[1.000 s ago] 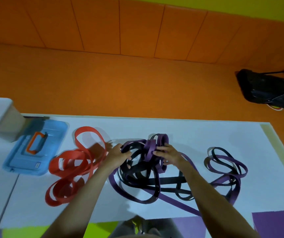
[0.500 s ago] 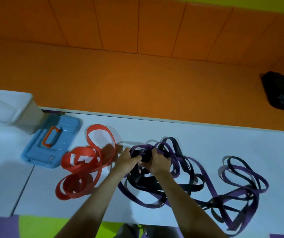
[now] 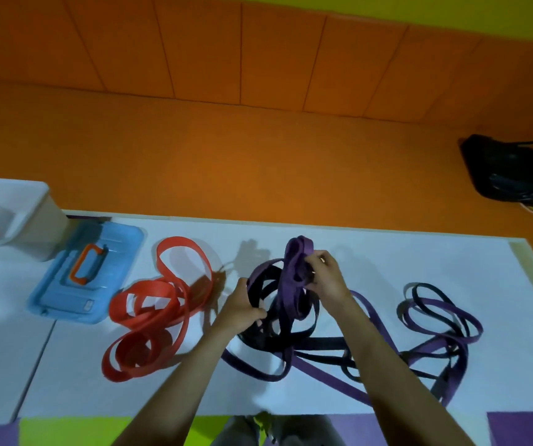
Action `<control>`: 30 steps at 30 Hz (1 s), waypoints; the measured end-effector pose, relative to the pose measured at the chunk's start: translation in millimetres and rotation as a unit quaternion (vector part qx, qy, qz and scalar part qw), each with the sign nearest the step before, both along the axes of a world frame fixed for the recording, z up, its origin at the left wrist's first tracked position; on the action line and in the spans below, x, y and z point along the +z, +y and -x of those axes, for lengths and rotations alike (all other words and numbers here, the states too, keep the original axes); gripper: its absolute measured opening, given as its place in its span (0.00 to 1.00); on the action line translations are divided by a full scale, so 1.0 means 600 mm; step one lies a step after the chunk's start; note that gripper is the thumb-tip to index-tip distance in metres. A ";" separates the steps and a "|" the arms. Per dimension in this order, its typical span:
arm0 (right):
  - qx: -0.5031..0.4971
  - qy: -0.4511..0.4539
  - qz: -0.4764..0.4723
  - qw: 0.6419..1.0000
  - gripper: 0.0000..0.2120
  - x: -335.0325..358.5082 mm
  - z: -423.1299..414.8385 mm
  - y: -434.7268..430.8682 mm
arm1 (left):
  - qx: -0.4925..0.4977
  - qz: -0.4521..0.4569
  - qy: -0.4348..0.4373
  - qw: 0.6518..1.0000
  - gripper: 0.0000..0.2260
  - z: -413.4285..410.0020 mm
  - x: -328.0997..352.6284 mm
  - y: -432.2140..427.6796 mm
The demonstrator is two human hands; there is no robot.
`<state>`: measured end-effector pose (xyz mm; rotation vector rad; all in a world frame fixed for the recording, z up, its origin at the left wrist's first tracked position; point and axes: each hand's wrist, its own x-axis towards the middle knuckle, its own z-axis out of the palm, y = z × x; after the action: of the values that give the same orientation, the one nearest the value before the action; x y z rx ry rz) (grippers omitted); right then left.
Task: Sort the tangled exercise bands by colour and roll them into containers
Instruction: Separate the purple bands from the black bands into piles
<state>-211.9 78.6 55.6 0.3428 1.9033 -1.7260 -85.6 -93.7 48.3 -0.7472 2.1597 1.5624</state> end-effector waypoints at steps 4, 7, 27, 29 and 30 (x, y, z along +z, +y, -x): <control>-0.191 -0.119 0.179 0.958 0.07 0.043 0.032 0.019 | -0.032 -0.013 0.001 0.999 0.24 -0.004 -0.006 0.012; -0.287 -0.177 0.240 0.910 0.14 0.056 0.050 0.047 | -0.013 -0.002 0.000 1.000 0.23 -0.009 -0.007 0.006; -0.129 -0.155 0.042 0.979 0.19 0.089 0.054 0.200 | 0.081 0.043 -0.028 0.995 0.08 0.007 -0.036 -0.049; -0.131 -0.163 0.043 0.977 0.19 0.078 0.041 0.200 | 0.068 0.057 -0.027 0.996 0.07 0.006 -0.050 -0.055; -0.140 -0.166 0.047 0.975 0.19 0.071 0.035 0.198 | 0.065 0.063 -0.024 0.996 0.07 0.005 -0.047 -0.055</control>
<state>-232.7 197.7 98.4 0.8417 1.5835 -1.7943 -88.9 -126.6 19.9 -0.9729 2.2302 1.4628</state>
